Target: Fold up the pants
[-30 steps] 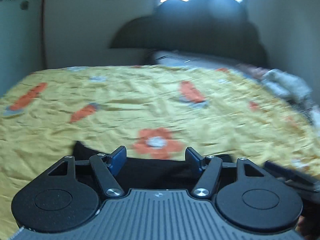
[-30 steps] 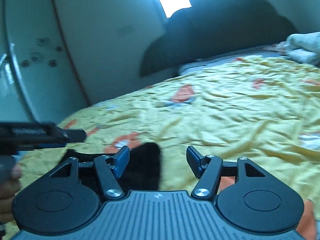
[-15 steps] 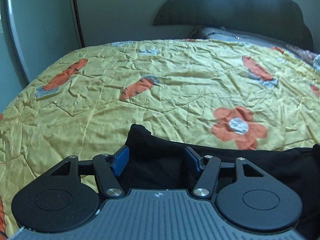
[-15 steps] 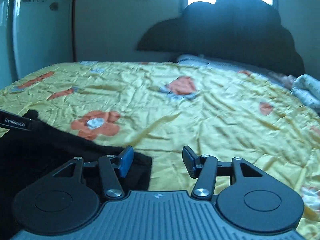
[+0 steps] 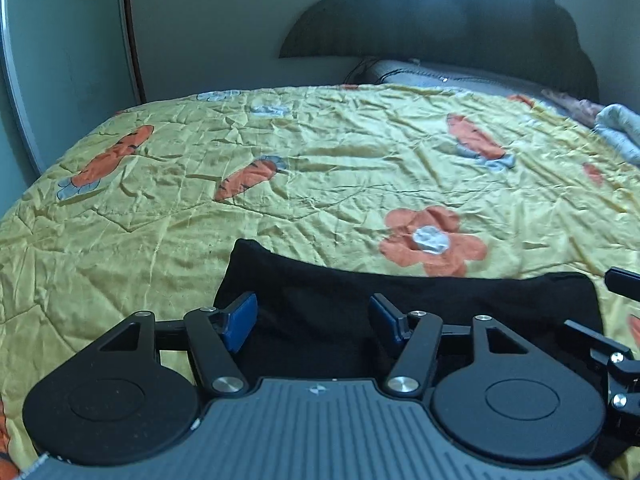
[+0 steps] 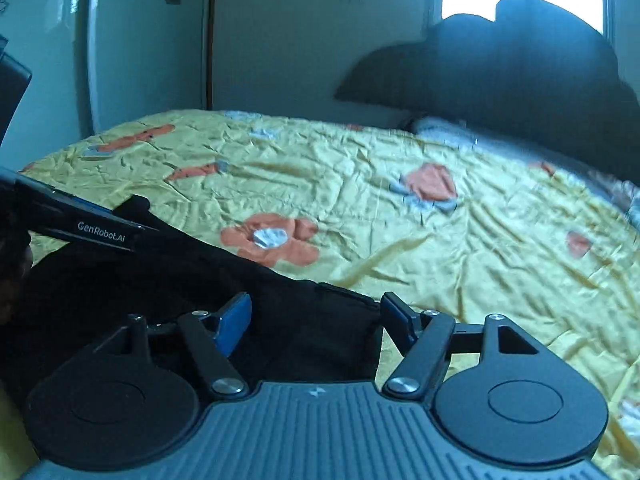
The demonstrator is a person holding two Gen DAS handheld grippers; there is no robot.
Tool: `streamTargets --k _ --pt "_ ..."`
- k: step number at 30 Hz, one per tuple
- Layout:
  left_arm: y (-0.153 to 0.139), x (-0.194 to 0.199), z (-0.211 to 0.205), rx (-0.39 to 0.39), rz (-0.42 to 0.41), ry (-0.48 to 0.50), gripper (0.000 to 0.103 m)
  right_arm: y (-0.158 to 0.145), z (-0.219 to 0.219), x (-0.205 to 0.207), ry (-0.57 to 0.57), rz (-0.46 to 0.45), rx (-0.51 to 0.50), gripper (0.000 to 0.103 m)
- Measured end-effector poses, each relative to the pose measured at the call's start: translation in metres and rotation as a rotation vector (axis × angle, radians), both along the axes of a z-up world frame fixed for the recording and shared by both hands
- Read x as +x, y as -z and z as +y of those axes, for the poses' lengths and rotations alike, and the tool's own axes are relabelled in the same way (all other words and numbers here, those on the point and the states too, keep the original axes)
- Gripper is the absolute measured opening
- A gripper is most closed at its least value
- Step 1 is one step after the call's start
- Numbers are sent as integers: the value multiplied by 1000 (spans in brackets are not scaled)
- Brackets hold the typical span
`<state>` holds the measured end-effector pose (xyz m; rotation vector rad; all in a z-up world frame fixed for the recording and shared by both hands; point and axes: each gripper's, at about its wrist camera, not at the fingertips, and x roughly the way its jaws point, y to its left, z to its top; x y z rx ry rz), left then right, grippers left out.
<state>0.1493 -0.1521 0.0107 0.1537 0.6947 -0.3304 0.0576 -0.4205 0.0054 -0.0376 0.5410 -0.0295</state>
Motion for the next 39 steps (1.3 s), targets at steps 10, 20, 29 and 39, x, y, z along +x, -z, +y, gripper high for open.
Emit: streamTargets --k 10,20,29,39 --pt "19 -49 9 62 -8 29 71 11 36 -27 -130 99 -39 71" --pt "13 -58 13 55 7 37 76 16 29 -36 -86 107 -14 80" --pt "5 -42 48 47 10 52 80 17 -34 -35 16 68 274 80" --pt "22 3 102 -224 285 152 80 44 -82 -18 -90 131 609 82"
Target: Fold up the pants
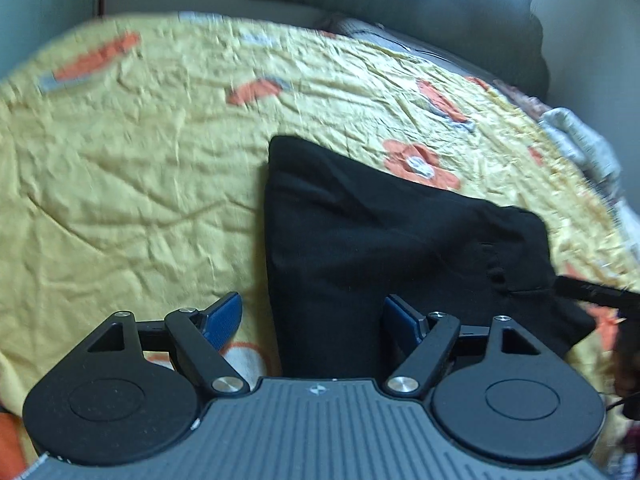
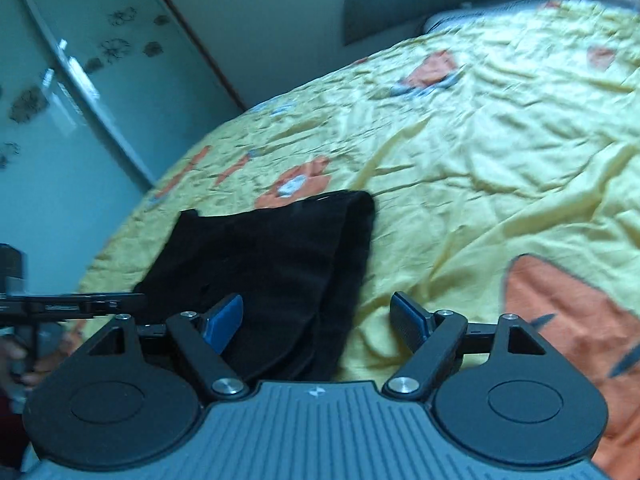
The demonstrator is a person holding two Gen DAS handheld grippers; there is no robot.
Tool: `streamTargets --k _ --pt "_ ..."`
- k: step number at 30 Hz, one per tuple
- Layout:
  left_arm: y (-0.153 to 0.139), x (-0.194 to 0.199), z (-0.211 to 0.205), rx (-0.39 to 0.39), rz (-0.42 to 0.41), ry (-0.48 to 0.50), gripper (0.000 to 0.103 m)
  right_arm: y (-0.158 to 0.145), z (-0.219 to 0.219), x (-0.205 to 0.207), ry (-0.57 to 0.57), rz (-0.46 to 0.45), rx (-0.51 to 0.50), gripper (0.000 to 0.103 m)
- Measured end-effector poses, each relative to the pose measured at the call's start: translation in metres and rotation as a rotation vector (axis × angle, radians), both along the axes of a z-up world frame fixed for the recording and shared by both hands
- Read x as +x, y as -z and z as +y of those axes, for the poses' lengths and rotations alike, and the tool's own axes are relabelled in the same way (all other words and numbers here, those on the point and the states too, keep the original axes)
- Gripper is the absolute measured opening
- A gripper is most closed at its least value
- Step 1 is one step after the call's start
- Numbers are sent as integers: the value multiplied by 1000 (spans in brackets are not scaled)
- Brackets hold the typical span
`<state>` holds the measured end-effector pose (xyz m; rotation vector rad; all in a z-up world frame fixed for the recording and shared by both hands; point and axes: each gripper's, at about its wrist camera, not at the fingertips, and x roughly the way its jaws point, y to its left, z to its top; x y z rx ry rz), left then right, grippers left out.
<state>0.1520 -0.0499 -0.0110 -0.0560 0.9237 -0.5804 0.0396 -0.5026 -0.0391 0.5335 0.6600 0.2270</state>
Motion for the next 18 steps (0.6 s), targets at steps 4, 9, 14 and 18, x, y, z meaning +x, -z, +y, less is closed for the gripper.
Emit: streamTargets --k 4,9,14,18 --pt "4 12 13 -139 86 59 86 3 0 12 -168 -7 69 91" --pt "10 26 11 -271 182 96 90 3 -7 29 -248 -2 174 96" --pt "12 32 0 -306 199 72 86 10 -7 54 -180 -4 251 95" --pt "10 27 -2 -249 151 61 55 7 8 52 -210 7 164 72"
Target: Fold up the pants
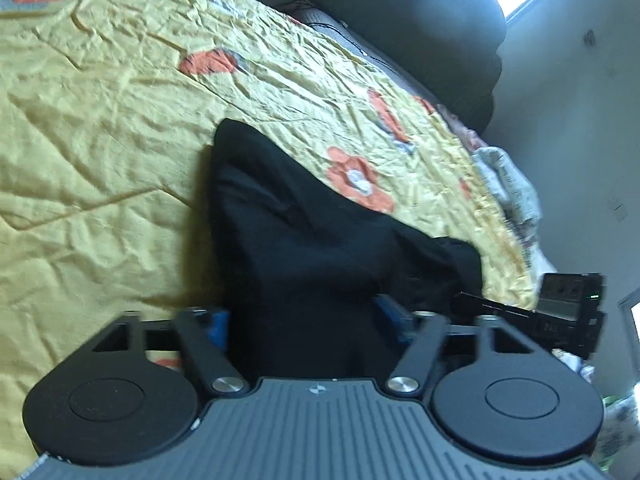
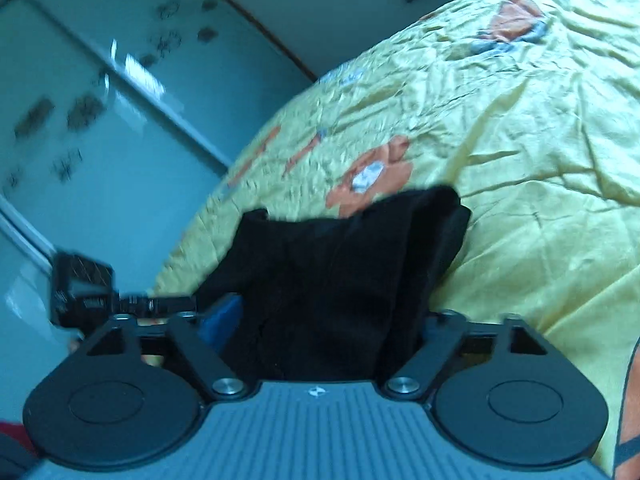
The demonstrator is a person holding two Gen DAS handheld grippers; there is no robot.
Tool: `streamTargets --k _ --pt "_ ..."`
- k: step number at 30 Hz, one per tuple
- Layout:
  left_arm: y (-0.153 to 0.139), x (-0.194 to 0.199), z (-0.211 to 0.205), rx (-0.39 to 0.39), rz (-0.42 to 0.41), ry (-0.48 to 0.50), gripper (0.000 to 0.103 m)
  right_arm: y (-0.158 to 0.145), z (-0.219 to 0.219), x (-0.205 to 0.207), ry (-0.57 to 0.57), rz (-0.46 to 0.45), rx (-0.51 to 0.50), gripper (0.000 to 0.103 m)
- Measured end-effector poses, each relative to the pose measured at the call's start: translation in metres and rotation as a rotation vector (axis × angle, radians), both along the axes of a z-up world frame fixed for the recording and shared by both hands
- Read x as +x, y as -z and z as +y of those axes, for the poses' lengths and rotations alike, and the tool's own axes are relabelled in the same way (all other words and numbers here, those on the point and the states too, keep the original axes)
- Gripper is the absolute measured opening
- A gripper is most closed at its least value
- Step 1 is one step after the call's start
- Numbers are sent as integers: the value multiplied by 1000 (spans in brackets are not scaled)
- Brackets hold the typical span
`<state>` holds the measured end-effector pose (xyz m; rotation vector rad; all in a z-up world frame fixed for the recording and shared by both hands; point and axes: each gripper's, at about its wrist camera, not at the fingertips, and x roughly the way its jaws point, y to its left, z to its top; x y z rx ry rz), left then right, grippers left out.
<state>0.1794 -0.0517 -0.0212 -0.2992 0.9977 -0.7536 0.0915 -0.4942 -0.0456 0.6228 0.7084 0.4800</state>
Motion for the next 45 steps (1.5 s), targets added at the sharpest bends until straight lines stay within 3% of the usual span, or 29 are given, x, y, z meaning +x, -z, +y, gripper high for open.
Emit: streamTargets --k 2,6,10,15,22,27,34,37,38,41,45 --pt "2 0 2 36 -19 -16 41 -1 1 -4 17 10 -42 42" --pt "-3 -6 5 58 -63 -46 21 -2 5 -13 96 12 -62 34" --pt "-22 -23 6 82 -173 -56 19 -24 28 -17 128 -45 -168 30" --pt "-48 -32 11 110 -305 -79 19 -55 54 -14 112 -142 -281 30" --pt "-74 -6 28 164 -410 -150 19 -72 89 25 101 -215 -320 30" --pt "-70 30 36 210 -408 -193 19 -73 110 65 95 -226 -367 30" --pt "-39 54 41 268 -346 -224 19 -52 127 104 94 -170 -435 30" --pt "-32 55 44 267 -345 -222 19 -41 122 109 117 -126 -423 39" --pt "-31 55 44 270 -341 -222 21 -39 120 109 121 -113 -408 43" --pt "-27 57 44 278 -318 -238 41 -32 112 106 121 -81 -401 55" --pt "-22 55 46 288 -309 -261 45 -29 98 90 141 -74 -397 59"
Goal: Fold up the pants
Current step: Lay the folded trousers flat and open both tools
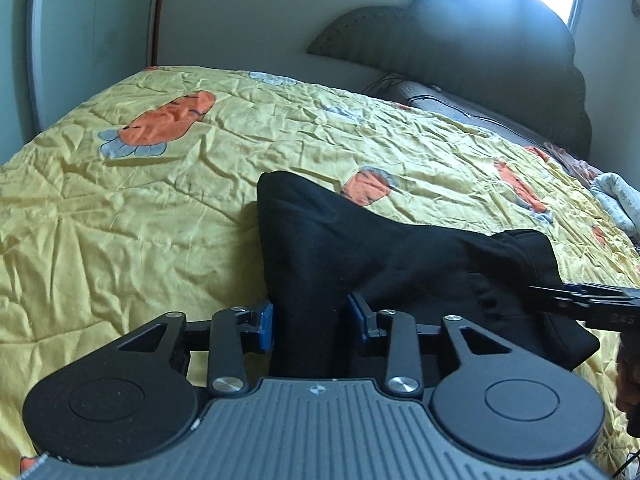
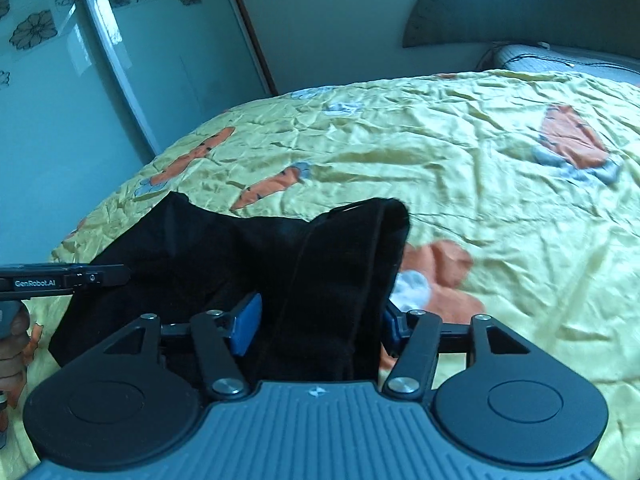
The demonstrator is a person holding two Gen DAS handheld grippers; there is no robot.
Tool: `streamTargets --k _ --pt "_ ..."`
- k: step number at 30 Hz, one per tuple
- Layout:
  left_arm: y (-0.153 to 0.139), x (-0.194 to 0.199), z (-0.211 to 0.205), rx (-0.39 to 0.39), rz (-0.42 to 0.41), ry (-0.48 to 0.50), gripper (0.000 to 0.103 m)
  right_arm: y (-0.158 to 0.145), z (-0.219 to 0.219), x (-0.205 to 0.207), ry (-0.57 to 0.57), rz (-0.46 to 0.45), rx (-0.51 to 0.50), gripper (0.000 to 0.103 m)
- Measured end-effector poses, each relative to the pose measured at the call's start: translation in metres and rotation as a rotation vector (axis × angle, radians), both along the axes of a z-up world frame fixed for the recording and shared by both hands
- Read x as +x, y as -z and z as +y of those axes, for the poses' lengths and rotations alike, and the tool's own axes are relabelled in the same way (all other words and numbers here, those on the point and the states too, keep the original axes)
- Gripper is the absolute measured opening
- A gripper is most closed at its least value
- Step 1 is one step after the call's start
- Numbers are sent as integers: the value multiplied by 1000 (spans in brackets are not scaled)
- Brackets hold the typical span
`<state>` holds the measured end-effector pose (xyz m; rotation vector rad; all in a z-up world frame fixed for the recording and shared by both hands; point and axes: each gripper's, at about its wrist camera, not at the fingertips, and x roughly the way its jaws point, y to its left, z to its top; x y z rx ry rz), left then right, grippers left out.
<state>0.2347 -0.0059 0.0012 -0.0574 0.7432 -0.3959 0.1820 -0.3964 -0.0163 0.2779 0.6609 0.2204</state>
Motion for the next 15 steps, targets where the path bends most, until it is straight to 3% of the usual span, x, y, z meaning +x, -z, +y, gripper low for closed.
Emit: streamTargets --k 3,7,11,15 --pt "-1 -5 2 20 -3 -38 52 -3 -4 -14 55 -10 -15 60" --pt "-9 -16 10 46 -27 -162 60 -21 16 -44 163 -103 -178 60" --pt "-19 -34 18 3 -18 -212 60 -31 50 -73 46 -201 -213 60" --pt "-16 -53 4 -24 26 -107 60 -24 73 -73 -64 -177 -182 60"
